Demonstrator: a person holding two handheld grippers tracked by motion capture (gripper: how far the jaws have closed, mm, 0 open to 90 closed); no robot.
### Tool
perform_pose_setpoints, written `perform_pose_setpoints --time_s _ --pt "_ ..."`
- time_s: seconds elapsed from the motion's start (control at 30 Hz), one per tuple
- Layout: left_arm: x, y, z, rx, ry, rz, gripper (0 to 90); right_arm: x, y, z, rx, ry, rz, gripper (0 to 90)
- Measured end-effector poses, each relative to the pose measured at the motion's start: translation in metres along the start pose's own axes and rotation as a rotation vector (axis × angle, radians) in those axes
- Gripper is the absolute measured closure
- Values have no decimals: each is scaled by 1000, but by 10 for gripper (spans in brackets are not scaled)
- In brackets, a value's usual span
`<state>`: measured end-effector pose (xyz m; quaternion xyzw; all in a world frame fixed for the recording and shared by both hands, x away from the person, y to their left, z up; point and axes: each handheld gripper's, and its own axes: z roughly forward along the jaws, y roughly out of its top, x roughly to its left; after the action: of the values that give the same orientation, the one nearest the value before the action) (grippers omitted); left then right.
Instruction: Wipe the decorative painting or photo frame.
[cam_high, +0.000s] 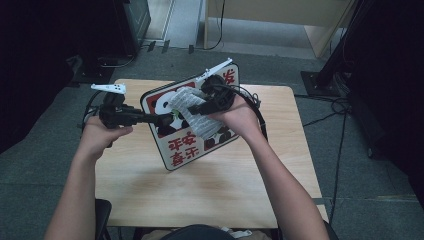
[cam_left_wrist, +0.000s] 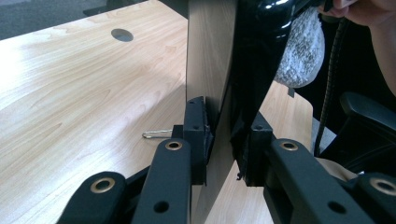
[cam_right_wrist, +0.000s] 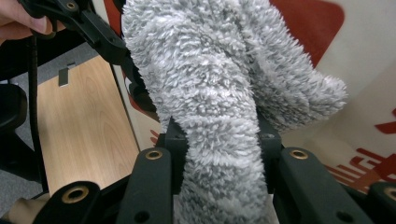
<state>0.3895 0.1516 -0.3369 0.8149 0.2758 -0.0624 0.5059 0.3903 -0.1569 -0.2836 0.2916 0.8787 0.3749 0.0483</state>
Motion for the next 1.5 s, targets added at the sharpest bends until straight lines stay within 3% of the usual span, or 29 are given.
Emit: perform_pose_setpoints --time_s 0.33,1.0,1.5 --pt "1 1 0 5 -3 2 766 -3 -14 9 16 13 10 679" --pt "-1 -2 -2 2 -2 -13 757 -3 -41 28 -3 46 35 677" --pt "-2 -2 -2 5 8 -14 760 -6 -49 35 6 60 29 677"
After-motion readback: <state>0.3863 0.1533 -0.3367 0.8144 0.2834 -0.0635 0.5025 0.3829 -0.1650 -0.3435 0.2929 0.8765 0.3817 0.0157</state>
